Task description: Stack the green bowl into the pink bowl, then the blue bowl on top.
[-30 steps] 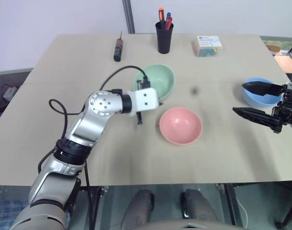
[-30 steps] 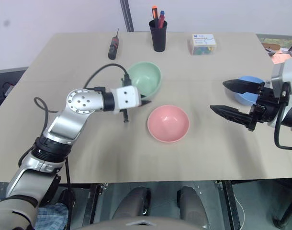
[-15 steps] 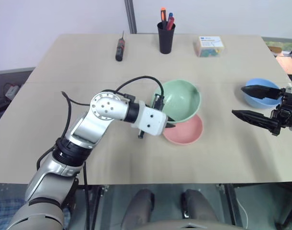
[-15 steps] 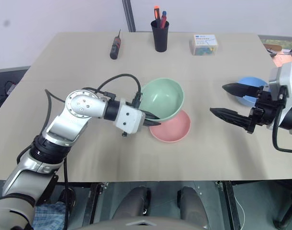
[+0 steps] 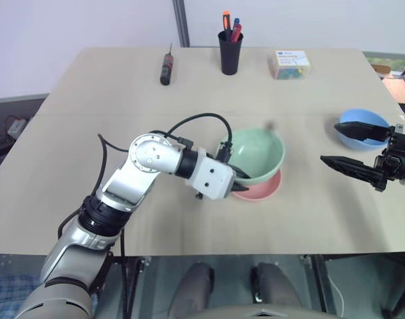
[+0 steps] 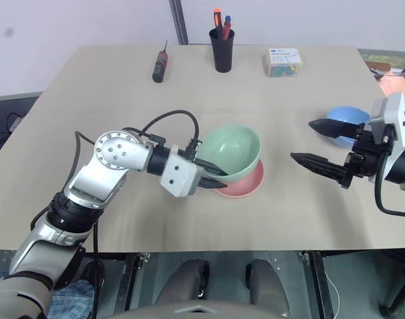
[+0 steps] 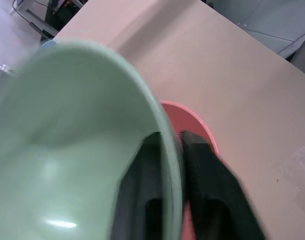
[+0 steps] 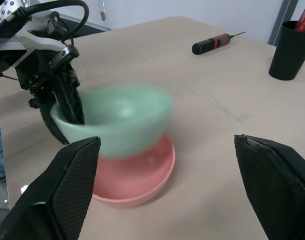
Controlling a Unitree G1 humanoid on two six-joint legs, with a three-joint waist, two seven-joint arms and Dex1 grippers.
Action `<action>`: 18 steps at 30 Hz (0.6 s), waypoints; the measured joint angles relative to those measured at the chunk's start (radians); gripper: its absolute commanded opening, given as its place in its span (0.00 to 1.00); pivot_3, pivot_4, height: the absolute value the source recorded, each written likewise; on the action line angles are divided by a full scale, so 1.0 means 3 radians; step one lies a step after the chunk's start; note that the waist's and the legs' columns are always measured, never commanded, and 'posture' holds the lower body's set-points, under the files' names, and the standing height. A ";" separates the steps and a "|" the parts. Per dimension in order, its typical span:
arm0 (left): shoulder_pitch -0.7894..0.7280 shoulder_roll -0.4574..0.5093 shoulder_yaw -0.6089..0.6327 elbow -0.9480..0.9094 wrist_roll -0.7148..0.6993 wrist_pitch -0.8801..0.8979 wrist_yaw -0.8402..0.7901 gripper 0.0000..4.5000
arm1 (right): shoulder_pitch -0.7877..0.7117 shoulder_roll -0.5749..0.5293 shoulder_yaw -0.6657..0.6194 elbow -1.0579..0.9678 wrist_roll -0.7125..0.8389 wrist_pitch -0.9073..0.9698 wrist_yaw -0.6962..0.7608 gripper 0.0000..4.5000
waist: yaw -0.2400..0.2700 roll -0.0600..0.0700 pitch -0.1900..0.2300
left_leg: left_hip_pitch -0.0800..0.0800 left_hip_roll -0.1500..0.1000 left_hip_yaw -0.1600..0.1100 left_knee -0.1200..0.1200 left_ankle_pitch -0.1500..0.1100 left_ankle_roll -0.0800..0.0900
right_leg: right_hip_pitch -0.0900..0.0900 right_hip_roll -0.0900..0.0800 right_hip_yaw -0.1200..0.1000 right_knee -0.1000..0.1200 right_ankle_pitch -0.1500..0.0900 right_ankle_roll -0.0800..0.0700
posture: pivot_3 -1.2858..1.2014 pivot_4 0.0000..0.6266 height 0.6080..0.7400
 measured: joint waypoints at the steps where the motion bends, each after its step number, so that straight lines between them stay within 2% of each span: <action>1: -0.0004 -0.0017 0.0000 0.0033 0.0022 -0.0016 0.0020 0.61 | 0.0000 -0.0001 0.0000 0.0000 0.0000 0.0000 -0.0001 1.00 | 0.0000 0.0000 0.0000 | 0.0001 0.0000 -0.0001 0.0000 0.0000 0.0000 | 0.0001 0.0000 0.0000 0.0000 0.0000 0.0000 | 0.52 0.24 1.00; 6: -0.0041 -0.0067 0.0031 0.0205 0.0018 -0.0065 0.0111 0.61 | 0.0010 -0.0003 0.0001 0.0002 -0.0033 -0.0001 0.0031 1.00 | -0.0001 0.0000 0.0000 | 0.0001 0.0000 0.0000 0.0000 0.0000 0.0000 | 0.0001 0.0000 0.0000 0.0000 0.0000 0.0000 | 0.52 0.24 1.00; 12: -0.0073 -0.0256 0.0400 0.0332 -0.0284 0.0088 0.0376 0.61 | 0.0011 -0.0002 0.0013 0.0009 -0.0095 -0.0026 0.0061 1.00 | 0.0000 -0.0001 0.0000 | 0.0001 0.0001 -0.0002 0.0000 0.0000 0.0000 | 0.0001 0.0000 -0.0001 0.0000 0.0000 0.0000 | 0.52 0.24 1.00; 14: -0.0064 -0.0359 0.0649 0.0425 -0.0507 0.0362 0.0586 0.61 | 0.0005 -0.0002 0.0053 0.0042 -0.0137 -0.0065 0.0065 1.00 | -0.0004 -0.0001 0.0001 | 0.0002 0.0001 -0.0002 0.0001 0.0000 0.0000 | 0.0001 0.0000 0.0000 0.0000 0.0000 0.0000 | 0.52 0.24 1.00; 18: 0.0058 -0.0362 0.1032 0.0436 -0.0873 0.0799 0.0799 0.61 | -0.0029 -0.0005 0.0116 0.0160 -0.0218 -0.0099 0.0109 1.00 | -0.0012 -0.0001 0.0001 | 0.0003 0.0003 -0.0001 0.0000 0.0000 0.0000 | 0.0001 0.0000 0.0001 0.0000 0.0000 0.0000 | 0.52 0.24 1.00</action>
